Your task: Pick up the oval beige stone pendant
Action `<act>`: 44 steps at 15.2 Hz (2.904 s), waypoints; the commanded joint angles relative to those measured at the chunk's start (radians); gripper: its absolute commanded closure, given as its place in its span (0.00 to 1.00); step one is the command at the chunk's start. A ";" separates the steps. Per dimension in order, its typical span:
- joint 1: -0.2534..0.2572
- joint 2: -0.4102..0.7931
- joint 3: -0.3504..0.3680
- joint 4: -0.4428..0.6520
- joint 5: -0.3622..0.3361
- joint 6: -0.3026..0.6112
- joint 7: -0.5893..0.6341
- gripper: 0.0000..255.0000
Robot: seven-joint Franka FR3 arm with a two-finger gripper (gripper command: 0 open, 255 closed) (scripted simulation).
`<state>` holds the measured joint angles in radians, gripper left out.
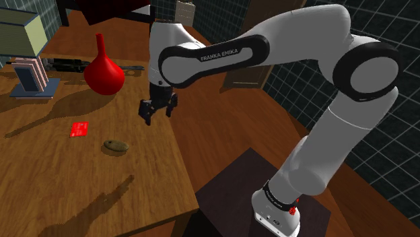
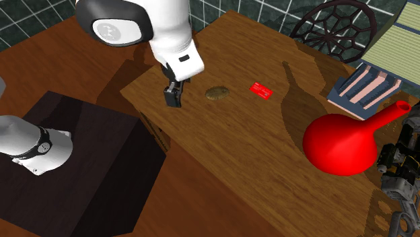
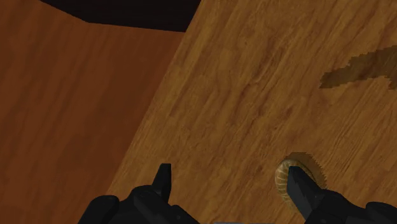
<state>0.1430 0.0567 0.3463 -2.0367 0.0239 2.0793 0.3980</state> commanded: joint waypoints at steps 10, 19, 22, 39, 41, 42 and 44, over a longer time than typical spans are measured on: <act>0.149 0.441 0.007 0.397 -0.193 -0.013 0.169 0.00; 0.204 0.596 -0.014 0.510 -0.241 0.017 0.198 0.00; 0.205 0.607 -0.017 0.505 -0.245 0.031 0.200 0.00; 0.200 0.561 -0.006 0.529 -0.229 -0.037 0.191 1.00; 0.199 0.550 -0.003 0.539 -0.225 -0.057 0.189 1.00; 0.198 0.544 -0.002 0.544 -0.223 -0.067 0.188 1.00; 0.197 0.534 0.000 0.554 -0.219 -0.088 0.186 1.00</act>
<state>0.3406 0.5947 0.3456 -1.4891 -0.1969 2.0021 0.5853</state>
